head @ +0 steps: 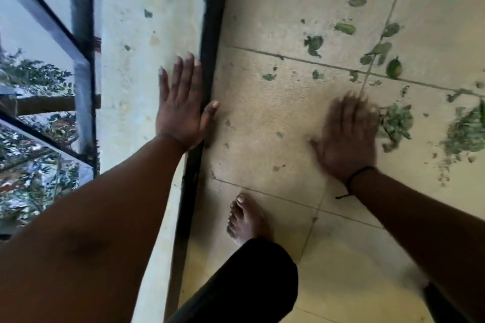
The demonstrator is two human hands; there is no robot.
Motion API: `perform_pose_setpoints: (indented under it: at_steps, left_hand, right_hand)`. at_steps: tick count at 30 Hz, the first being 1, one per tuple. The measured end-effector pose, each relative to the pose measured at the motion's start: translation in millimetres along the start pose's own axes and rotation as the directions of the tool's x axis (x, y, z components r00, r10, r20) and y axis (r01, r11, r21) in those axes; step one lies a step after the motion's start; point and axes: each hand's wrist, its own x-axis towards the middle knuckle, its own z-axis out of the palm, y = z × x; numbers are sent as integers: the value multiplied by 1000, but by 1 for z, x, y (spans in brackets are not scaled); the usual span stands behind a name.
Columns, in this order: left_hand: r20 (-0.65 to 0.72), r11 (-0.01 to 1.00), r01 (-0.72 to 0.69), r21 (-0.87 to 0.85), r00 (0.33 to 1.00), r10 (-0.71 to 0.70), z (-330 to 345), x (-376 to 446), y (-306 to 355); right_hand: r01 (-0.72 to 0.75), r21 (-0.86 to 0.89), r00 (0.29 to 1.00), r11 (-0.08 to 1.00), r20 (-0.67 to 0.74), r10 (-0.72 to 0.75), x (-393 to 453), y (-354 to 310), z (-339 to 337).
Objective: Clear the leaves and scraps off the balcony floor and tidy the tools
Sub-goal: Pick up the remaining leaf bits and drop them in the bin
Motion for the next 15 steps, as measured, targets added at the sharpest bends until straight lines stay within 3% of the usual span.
perform_pose_setpoints:
  at_steps: [2, 4, 6, 10, 13, 15]
  left_hand:
    - [7, 1000, -13, -20, 1000, 13, 0, 0, -1]
    - [11, 999, -19, -33, 1000, 19, 2, 0, -2]
    - [13, 999, -20, -40, 1000, 21, 1, 0, -1]
    - [6, 997, -38, -66, 999, 38, 0, 1, -2]
    - [-4, 997, -50, -65, 999, 50, 2, 1, -2]
    - [-1, 998, -44, -55, 999, 44, 2, 1, -2]
  right_hand:
    - [232, 44, 973, 972, -23, -231, -7, -47, 2]
    - [516, 47, 856, 855, -32, -515, -17, -106, 8]
    - [672, -20, 740, 740, 0, -672, -20, -153, 15]
    - [650, -108, 759, 753, 153, -633, 1, -182, 29]
    - [592, -68, 806, 803, 32, -591, 25, -153, 31]
    - [432, -18, 900, 902, -62, -432, 43, -123, 22]
